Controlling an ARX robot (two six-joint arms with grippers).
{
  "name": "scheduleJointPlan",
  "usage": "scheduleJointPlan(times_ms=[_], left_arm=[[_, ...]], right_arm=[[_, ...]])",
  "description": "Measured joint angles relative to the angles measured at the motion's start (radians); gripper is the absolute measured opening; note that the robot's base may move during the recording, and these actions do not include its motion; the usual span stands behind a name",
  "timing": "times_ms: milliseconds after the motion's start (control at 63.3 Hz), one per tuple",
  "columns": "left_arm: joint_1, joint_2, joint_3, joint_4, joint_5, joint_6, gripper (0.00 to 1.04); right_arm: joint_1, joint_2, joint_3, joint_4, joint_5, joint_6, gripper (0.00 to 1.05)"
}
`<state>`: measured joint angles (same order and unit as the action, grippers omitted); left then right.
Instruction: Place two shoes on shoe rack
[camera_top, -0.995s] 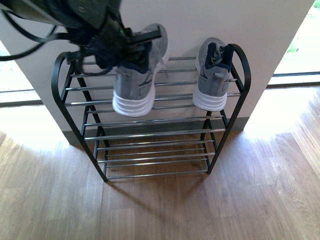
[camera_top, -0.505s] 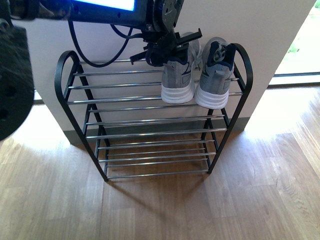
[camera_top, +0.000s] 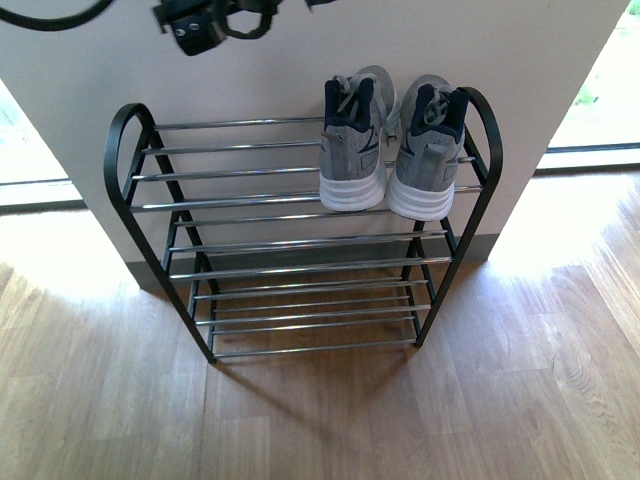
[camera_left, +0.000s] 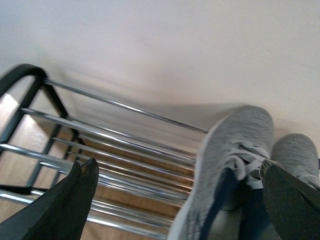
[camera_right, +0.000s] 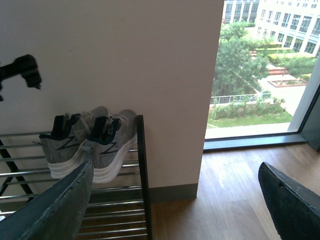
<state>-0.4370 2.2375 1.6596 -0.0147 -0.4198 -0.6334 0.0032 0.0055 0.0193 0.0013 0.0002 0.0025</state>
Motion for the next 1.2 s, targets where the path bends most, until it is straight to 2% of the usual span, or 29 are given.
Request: scheduleJointPlan(times_ms=[300, 505, 648, 679, 711, 727, 758, 805, 869, 948, 1090, 1200], left_arm=[[0.02, -0.594, -0.589, 0.045, -0.248, 0.048, 0.95], [-0.028, -0.97, -0.896, -0.036, -0.404, 0.041, 0.95], [-0.053, -1.162, -0.988, -0.078, -0.415, -0.046, 0.95], [-0.043, -1.192, -1.012, -0.009, -0.358, -0.011, 0.92], [-0.016, -1.222, -1.073, 0.145, -0.228, 0.076, 0.86], [-0.009, -1.23, -1.093, 0.188, -0.196, 0.103, 0.84], [0.026, -1.265, -1.187, 0.373, -0.073, 0.23, 0.75], [0.068, -1.312, -1.288, 0.529, 0.055, 0.419, 0.63], [0.12, -1.378, -1.358, 0.569, 0.114, 0.533, 0.47], [0.175, -1.443, -1.424, 0.569, 0.167, 0.591, 0.27], [0.232, -1.52, -1.485, 0.554, 0.224, 0.613, 0.02], [0.265, -1.571, -1.517, 0.536, 0.254, 0.618, 0.01]], right_arm=[[0.0, 0.0, 0.0, 0.0, 0.0, 0.0, 0.96], [0.0, 0.0, 0.0, 0.0, 0.0, 0.0, 0.96], [0.0, 0.0, 0.0, 0.0, 0.0, 0.0, 0.96], [0.0, 0.0, 0.0, 0.0, -0.001, 0.0, 0.96], [0.0, 0.0, 0.0, 0.0, -0.001, 0.0, 0.96], [0.0, 0.0, 0.0, 0.0, -0.001, 0.0, 0.96], [0.0, 0.0, 0.0, 0.0, 0.002, 0.0, 0.96], [0.0, 0.0, 0.0, 0.0, 0.001, 0.0, 0.96], [0.0, 0.0, 0.0, 0.0, 0.001, 0.0, 0.96], [0.0, 0.0, 0.0, 0.0, 0.001, 0.0, 0.96], [0.0, 0.0, 0.0, 0.0, 0.001, 0.0, 0.96], [0.0, 0.0, 0.0, 0.0, 0.001, 0.0, 0.96]])
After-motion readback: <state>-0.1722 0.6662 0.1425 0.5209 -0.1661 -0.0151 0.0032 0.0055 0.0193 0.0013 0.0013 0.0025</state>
